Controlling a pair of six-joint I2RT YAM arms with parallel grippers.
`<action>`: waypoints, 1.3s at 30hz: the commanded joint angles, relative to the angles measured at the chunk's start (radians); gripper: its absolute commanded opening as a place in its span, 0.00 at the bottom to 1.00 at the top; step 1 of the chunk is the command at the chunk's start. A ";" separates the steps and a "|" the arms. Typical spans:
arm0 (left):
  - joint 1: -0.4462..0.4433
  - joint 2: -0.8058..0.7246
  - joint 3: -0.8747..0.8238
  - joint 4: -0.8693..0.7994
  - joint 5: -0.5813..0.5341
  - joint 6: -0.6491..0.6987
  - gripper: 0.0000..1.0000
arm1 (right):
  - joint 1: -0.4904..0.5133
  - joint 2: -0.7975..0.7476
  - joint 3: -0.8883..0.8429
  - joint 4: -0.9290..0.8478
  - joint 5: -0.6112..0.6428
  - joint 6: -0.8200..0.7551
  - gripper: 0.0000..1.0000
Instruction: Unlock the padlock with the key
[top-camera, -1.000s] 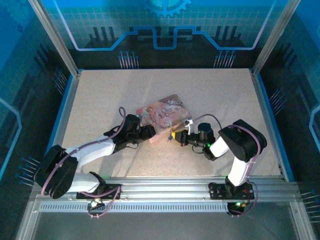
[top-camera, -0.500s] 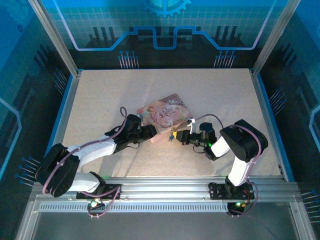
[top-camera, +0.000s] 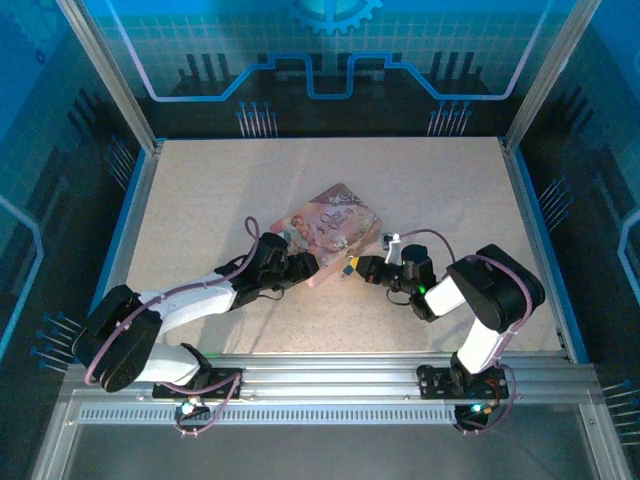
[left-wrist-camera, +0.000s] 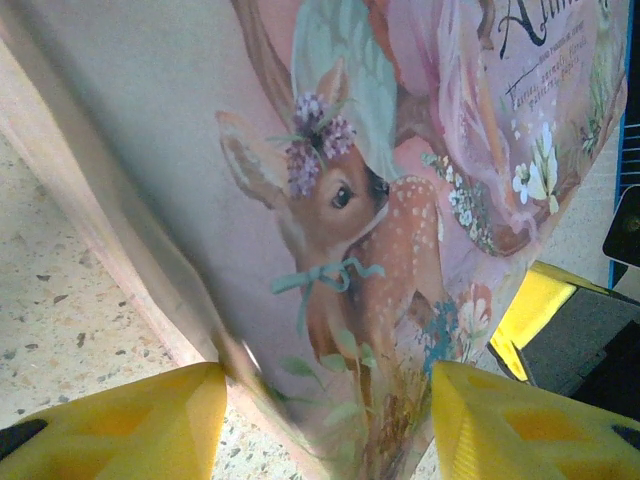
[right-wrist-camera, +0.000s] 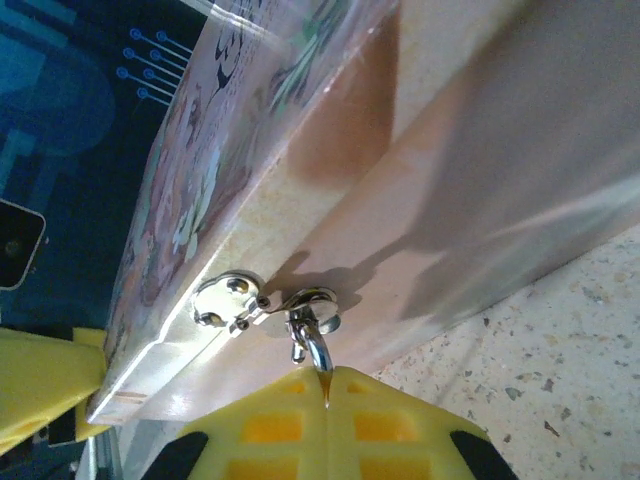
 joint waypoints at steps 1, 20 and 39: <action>-0.028 0.038 -0.029 -0.052 0.023 -0.002 0.56 | -0.011 -0.037 0.040 0.062 -0.002 0.060 0.00; -0.033 0.037 -0.043 -0.041 0.016 -0.007 0.57 | -0.062 0.006 0.087 0.037 -0.079 0.029 0.00; -0.039 0.030 -0.039 -0.031 0.021 -0.025 0.57 | -0.082 0.069 0.074 0.102 -0.066 0.170 0.00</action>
